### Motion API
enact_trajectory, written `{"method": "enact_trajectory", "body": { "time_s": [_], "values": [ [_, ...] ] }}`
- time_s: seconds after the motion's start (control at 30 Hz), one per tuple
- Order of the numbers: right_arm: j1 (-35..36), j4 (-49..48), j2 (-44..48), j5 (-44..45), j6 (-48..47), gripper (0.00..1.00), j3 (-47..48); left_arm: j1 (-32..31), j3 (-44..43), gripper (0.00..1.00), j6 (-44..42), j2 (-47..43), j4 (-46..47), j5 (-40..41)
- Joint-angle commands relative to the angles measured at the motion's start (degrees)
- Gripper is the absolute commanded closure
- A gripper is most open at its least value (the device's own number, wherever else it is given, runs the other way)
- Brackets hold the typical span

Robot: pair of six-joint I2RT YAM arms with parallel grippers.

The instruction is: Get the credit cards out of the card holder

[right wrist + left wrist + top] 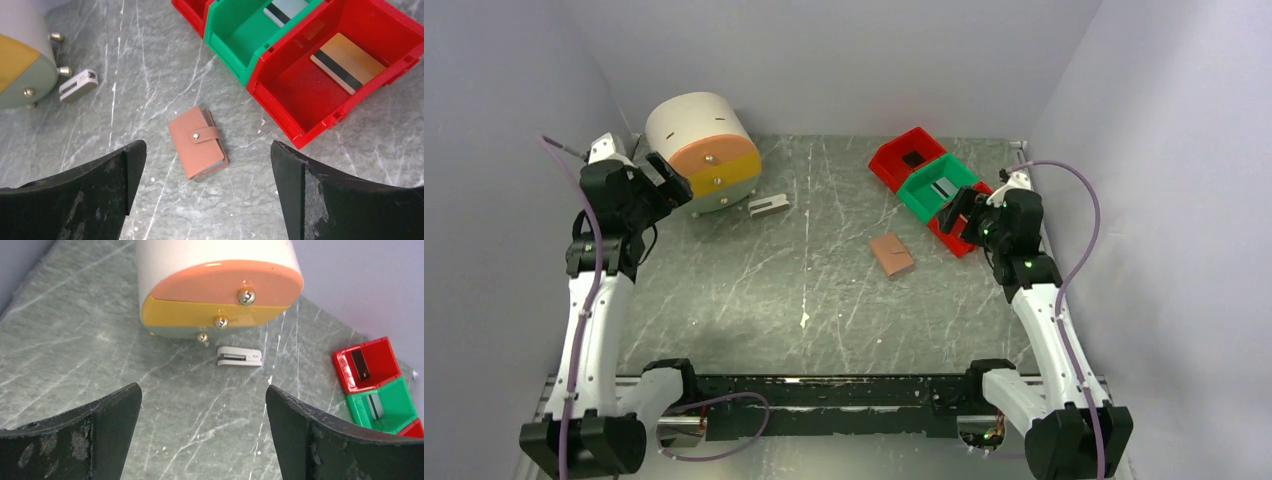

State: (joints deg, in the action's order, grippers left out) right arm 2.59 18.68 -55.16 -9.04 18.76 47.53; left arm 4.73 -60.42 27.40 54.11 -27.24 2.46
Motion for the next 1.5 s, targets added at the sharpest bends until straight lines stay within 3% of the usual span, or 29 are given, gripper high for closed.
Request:
{"method": "enact_trajectory", "body": {
  "time_s": [0.0, 0.17, 0.27, 0.43, 0.53, 0.63, 0.77, 0.87, 1.1, 1.27, 1.37, 1.47],
  "values": [
    [0.02, -1.32, 2.98, 3.66, 4.13, 0.01, 0.48, 0.37, -4.52, 0.01, -0.22, 5.04, -6.07, -5.88],
    [-0.02, -7.31, 4.28, -4.18, 8.25, 0.01, -5.78, 0.45, -2.57, 0.01, 1.89, 6.6, -0.57, -13.31],
    [-0.45, -2.99, 1.18, -1.69, 17.61, 0.0, -5.83, 0.46, -2.23, 0.01, 2.71, 6.6, 0.63, -15.53],
    [-0.53, -11.03, -2.79, -13.31, 18.88, 0.0, -8.76, 0.54, 0.96, 0.01, 3.34, 4.09, 3.38, -18.34],
    [0.43, -8.97, -5.38, -15.12, 15.54, 0.0, -6.71, 0.54, 2.84, 0.01, 3.27, 2.7, 4.74, -20.16],
    [6.27, -3.48, -9.83, -10.59, 10.39, 0.01, -2.92, 0.54, 5.34, 0.01, 3.39, 1.59, 6.19, -21.62],
    [19.4, 5.84, -18.2, 6.81, 5.67, 0.04, 3.93, 0.54, 9.91, 0.01, 4.44, -0.66, 10.21, -22.47],
    [23.93, 12.58, -25.39, 17.4, 4.72, 0.05, 8.85, 0.54, 12.44, 0.01, 4.65, -2.85, 12.47, -23.33],
    [25.18, 16.55, -32.89, 29.32, 2.52, 0.07, 15.6, 0.55, 11.58, 0.01, 2.21, -3.65, 7.6, -21.91],
    [25.16, 16.63, -37.23, 32.27, 1.68, 0.06, 21.7, 0.54, 12.06, 0.01, 2.27, -3.38, 7.4, -22.66],
    [24.39, 20.28, -41.86, 34.41, 4.99, 0.06, 29.96, 0.55, 12.26, 0.01, 2.51, -3.6, 8.01, -23.19],
    [24.16, 18.3, -45.46, 31.54, 6.28, 0.05, 35.29, 0.54, 12.36, 0.01, 2.39, -3.45, 8.29, -23.32]
  ]
}}
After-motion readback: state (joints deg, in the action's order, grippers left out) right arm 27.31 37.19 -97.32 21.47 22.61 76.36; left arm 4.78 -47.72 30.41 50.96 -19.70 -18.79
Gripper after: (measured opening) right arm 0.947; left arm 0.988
